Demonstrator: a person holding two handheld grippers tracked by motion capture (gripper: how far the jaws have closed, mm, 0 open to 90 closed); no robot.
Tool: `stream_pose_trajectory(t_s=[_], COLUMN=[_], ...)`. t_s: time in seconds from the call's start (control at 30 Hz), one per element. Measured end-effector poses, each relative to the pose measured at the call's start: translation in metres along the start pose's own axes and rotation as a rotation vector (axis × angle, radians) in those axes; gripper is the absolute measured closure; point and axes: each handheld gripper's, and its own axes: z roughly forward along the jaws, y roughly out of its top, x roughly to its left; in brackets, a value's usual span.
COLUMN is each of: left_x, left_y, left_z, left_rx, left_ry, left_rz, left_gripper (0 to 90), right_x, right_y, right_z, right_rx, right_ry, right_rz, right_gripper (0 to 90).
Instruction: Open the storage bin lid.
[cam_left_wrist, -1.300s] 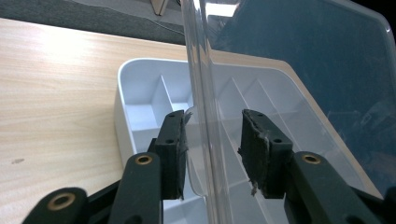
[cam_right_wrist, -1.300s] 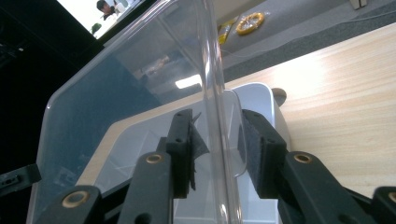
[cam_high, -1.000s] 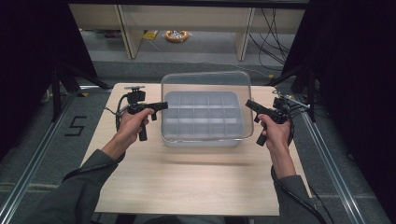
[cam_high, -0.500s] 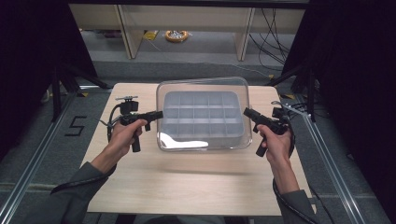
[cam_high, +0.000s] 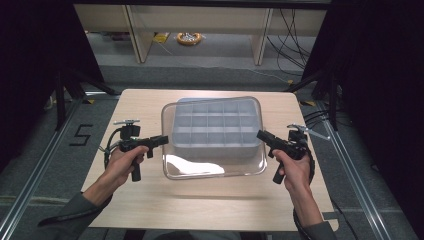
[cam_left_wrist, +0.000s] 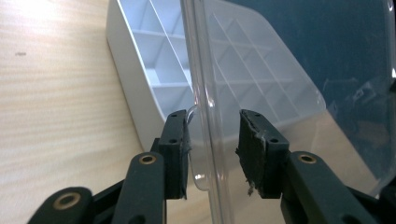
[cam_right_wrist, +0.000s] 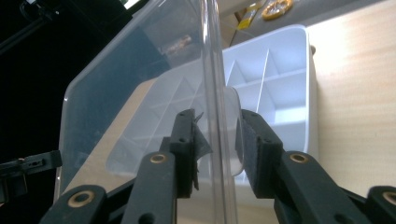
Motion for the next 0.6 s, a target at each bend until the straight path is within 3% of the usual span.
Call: stream_pose_trajectory(t_s=[0.6], left_x=[0.001], left_y=[-0.041], left_z=[-0.026], left_rx=[0.026], left_ry=[-0.051], left_rz=[-0.011], left_gripper=[60.7], right_x=[0.010], right_y=[-0.046], right_z=[-0.026], right_rx=[0.016], right_ry=[0.022], right_rz=[-0.021], right_gripper=[68.0])
